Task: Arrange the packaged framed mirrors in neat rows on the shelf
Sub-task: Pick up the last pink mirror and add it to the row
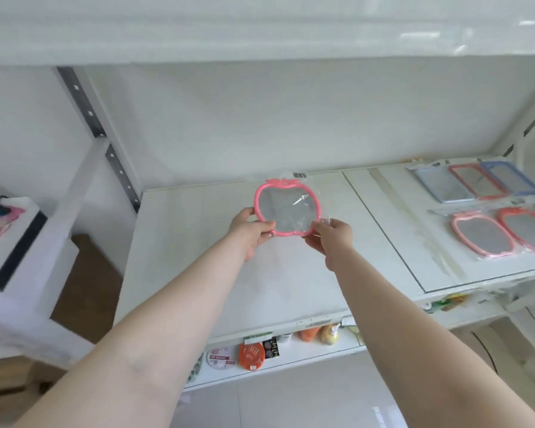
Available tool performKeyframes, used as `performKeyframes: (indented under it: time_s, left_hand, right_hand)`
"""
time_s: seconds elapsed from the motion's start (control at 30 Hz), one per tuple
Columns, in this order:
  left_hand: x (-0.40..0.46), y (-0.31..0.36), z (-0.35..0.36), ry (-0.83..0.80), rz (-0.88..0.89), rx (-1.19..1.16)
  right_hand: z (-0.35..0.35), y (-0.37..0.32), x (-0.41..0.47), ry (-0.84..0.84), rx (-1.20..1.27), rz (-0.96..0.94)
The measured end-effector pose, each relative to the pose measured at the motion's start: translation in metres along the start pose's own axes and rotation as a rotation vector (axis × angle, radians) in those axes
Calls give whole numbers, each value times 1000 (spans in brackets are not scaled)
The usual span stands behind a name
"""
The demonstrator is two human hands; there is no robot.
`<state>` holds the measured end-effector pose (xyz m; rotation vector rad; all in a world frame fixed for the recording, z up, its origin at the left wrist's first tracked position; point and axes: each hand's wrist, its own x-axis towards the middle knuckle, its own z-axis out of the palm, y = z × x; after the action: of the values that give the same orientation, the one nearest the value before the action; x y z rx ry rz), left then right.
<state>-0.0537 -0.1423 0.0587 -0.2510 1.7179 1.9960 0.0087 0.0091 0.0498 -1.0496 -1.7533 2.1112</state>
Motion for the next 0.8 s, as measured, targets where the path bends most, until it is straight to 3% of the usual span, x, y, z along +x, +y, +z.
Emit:
performKeyframes:
  time_s: [0.27, 0.47, 0.8]
  left_hand:
    - [-56, -36, -19, -149, -63, 25]
    - [-76, -65, -33, -126, -105, 105]
    - [-130, -116, 21, -153, -204, 213]
  right_hand:
    - [-42, 39, -80, 114, 56, 47]
    - [-70, 93, -141, 220, 46, 136]
    - [-141, 114, -209, 388, 77, 123]
